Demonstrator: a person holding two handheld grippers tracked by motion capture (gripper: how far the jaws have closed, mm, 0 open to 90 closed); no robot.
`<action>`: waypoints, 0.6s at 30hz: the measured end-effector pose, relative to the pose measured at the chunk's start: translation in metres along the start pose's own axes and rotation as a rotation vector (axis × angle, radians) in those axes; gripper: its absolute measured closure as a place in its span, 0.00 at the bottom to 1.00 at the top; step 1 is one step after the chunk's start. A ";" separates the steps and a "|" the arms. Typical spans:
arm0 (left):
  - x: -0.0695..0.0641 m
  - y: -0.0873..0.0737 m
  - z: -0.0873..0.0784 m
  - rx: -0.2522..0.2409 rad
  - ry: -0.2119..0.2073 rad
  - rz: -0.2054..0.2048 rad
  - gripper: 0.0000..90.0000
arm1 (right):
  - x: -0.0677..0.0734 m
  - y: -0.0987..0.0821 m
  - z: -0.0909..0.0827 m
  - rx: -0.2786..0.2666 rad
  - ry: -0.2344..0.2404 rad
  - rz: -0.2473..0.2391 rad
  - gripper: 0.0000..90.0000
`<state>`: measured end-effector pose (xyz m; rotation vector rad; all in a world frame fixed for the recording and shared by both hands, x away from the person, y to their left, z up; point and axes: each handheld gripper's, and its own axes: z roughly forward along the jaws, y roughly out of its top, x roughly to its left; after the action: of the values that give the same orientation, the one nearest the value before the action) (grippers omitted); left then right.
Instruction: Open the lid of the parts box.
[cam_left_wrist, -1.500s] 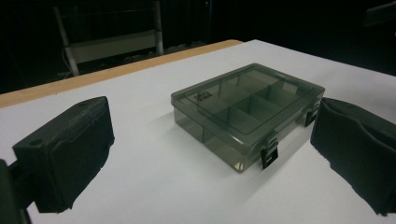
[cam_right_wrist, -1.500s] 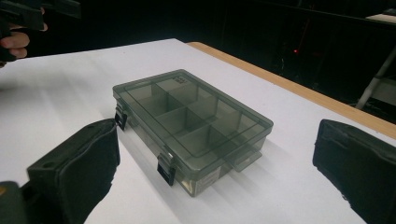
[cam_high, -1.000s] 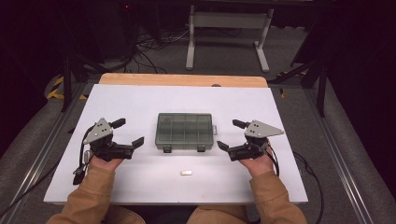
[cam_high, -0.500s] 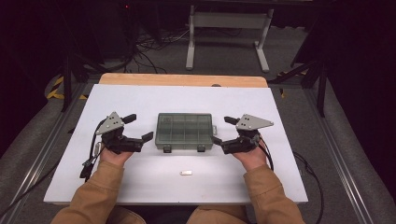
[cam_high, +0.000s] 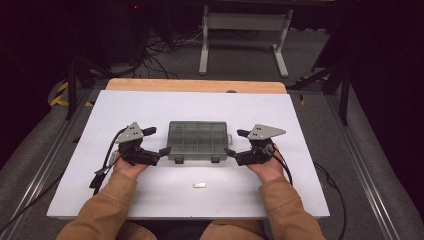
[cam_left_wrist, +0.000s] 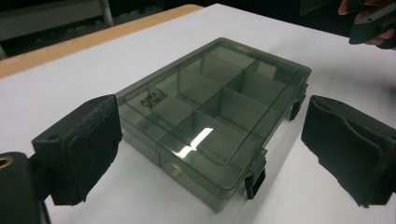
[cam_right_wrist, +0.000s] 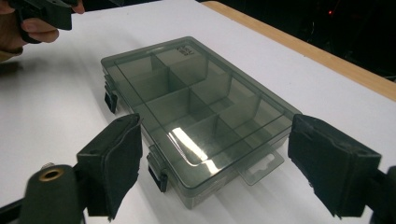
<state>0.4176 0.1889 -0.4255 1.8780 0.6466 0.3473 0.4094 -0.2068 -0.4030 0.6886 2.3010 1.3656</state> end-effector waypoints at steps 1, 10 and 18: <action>0.000 0.000 0.000 0.013 0.000 -0.003 0.08 | 0.000 0.000 0.000 0.007 0.000 0.001 0.22; 0.002 -0.004 0.004 0.099 -0.009 -0.028 0.14 | 0.000 -0.006 0.006 0.087 0.014 0.014 0.26; 0.001 -0.006 0.008 0.163 -0.023 -0.010 0.15 | -0.001 -0.011 0.009 0.139 0.028 0.027 0.27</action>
<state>0.4206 0.1850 -0.4341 2.0297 0.6859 0.2723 0.4120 -0.2058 -0.4169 0.7495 2.4351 1.2430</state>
